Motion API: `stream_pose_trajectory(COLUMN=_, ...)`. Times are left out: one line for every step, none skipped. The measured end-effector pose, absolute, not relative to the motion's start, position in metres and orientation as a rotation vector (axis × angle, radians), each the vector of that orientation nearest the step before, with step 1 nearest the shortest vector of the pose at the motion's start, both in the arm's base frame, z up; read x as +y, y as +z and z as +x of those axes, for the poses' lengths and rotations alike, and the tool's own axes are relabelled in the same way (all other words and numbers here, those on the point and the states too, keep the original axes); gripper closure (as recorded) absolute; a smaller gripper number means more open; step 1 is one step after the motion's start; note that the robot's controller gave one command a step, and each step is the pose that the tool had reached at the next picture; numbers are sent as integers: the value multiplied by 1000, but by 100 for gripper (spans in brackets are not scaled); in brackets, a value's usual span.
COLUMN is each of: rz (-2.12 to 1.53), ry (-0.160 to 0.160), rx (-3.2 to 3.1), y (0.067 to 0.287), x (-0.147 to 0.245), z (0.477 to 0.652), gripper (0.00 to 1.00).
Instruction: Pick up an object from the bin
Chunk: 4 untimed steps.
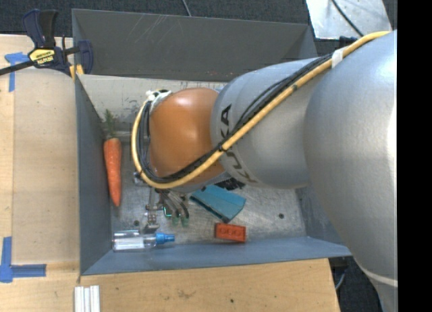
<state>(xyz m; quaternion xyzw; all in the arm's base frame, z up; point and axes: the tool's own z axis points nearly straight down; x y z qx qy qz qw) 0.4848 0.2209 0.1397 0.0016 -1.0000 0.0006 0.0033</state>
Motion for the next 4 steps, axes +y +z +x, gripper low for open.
stream_pose_trajectory(rz=1, ry=-1, rx=-3143, y=144, x=220, z=487, gripper=0)
stream_pose_trajectory(rz=-73, ry=-15, rx=-3166, y=88, x=210, z=493, gripper=0)
stream_pose_trajectory(rz=-68, ry=-10, rx=-3160, y=86, x=210, z=491, gripper=0)
stream_pose_trajectory(rz=-177, ry=-3, rx=-3139, y=85, x=241, z=487, gripper=100)
